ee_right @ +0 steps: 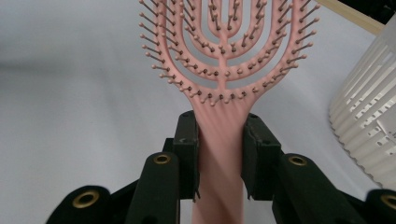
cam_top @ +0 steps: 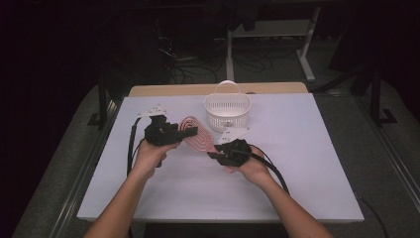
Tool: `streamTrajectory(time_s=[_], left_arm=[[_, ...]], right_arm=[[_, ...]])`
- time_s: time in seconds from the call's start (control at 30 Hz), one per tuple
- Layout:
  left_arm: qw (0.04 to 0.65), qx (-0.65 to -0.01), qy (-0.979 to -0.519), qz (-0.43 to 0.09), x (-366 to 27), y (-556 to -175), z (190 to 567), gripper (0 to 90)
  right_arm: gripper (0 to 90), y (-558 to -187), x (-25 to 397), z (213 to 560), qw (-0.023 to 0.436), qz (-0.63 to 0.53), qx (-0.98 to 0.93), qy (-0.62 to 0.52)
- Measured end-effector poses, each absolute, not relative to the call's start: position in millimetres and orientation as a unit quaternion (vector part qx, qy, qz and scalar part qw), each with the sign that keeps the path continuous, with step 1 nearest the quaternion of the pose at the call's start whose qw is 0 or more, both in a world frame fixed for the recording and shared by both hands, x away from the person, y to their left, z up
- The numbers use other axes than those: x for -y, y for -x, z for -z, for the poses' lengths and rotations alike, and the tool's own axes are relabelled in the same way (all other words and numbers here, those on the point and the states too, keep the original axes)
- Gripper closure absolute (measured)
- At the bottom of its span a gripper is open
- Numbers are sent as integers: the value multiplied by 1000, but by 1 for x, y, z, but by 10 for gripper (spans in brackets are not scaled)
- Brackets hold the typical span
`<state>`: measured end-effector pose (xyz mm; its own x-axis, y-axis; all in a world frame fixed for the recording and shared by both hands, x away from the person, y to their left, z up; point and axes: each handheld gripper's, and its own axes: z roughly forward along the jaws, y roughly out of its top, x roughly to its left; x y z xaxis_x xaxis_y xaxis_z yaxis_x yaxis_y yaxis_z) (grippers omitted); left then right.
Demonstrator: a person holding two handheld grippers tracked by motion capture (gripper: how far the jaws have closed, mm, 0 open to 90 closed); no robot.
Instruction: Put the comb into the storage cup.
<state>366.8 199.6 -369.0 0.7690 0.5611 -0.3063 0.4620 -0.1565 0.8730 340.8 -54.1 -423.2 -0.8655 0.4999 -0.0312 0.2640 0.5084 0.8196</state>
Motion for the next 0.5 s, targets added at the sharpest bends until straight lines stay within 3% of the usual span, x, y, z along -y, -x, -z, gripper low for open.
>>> streamTrajectory(time_s=[0.5], left_arm=[[574, -324, -750, -54, -197, -363, 361, 651]], right_arm=[[693, -341, 46, 424, 127, -450, -852, -236]])
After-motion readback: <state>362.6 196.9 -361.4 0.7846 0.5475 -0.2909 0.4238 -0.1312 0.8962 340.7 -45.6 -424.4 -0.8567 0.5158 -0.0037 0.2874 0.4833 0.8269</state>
